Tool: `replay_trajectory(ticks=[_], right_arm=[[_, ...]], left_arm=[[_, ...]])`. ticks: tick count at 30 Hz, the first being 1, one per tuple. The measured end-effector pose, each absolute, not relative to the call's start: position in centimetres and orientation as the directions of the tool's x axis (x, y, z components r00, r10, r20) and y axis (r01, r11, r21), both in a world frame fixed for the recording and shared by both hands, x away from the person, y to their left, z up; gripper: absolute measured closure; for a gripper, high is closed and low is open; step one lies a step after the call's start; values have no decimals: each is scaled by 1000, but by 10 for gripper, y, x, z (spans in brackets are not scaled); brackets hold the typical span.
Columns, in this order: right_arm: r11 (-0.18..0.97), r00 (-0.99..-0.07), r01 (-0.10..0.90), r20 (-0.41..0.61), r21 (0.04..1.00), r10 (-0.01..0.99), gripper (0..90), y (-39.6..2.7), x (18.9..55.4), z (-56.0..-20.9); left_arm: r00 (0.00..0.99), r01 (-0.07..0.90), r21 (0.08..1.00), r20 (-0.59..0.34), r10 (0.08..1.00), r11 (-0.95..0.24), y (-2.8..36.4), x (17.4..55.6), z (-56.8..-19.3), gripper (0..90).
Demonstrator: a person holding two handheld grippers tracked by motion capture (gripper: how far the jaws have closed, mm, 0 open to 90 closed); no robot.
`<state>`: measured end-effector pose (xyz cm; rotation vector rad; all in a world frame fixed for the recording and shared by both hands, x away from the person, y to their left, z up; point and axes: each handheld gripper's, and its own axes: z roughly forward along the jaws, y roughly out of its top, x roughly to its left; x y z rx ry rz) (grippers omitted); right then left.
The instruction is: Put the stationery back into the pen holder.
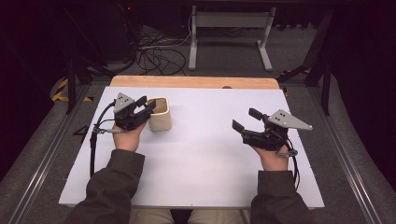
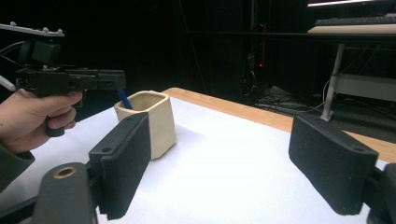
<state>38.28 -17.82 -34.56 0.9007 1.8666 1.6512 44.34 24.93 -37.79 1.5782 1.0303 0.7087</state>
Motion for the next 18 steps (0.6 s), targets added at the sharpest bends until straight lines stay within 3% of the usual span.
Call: replay_trajectory(ticks=[18], right_arm=[[57,-665,163,67,985,744,218,-176,384,-347]], left_arm=[[489,277,960,-100,866,-46,256,436,-374,380]])
